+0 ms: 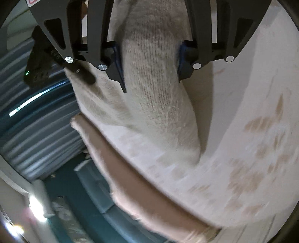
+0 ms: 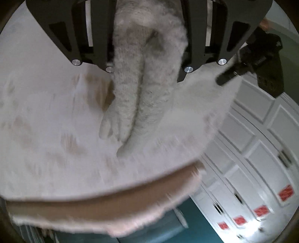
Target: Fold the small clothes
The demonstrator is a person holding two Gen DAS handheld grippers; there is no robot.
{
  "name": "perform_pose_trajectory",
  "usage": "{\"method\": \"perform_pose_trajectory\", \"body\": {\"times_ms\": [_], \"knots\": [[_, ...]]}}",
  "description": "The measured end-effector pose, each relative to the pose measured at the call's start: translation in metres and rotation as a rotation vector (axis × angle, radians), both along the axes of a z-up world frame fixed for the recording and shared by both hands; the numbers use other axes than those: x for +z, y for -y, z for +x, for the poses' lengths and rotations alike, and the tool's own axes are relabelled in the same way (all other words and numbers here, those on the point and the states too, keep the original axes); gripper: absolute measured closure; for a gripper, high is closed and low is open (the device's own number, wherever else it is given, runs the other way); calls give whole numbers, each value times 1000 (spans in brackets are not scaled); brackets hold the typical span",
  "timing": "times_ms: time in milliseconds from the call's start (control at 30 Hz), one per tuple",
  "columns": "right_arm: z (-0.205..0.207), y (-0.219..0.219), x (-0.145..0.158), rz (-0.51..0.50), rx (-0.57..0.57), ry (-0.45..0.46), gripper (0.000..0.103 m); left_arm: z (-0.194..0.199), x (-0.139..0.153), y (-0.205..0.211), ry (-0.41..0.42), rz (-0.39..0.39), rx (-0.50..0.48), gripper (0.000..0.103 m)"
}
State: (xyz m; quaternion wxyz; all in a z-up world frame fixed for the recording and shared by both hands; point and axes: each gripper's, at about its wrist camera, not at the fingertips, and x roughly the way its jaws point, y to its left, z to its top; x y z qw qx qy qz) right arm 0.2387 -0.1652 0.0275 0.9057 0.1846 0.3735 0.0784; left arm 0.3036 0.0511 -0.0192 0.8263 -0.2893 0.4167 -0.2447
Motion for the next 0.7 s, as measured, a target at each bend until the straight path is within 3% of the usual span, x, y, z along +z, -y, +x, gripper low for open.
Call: {"method": "perform_pose_trajectory", "body": {"times_ms": [67, 133, 167, 200, 267, 300, 367, 500, 567, 667, 700], "knots": [[-9, 4, 19, -28, -9, 70, 70, -3, 18, 10, 75, -5, -20, 61], [-14, 15, 11, -60, -27, 62, 67, -5, 19, 21, 112, 62, -37, 61], [-10, 19, -1, -71, -37, 28, 66, -4, 10, 29, 102, 125, -49, 60], [-3, 27, -30, -80, -49, -62, 65, -1, -3, 34, 71, 164, -59, 59], [3, 36, -73, -110, -77, -225, 64, 4, -37, 43, -50, 264, -68, 58], [-7, 41, -78, -71, -88, -203, 62, -3, -42, 41, -28, 286, -33, 57], [-20, 42, -61, -55, -111, -161, 62, -12, -31, 37, -10, 287, -12, 57], [-54, 20, -9, -155, -109, -20, 63, -38, 7, 37, 42, 369, 9, 59], [-59, 13, -6, -193, -80, -18, 63, -45, 11, 47, 30, 431, -15, 59], [-50, 8, -44, -276, -66, -150, 67, -46, -19, 59, -39, 580, -49, 58], [-48, 13, -66, -273, -77, -225, 68, -49, -25, 56, -54, 589, -51, 58]]}}
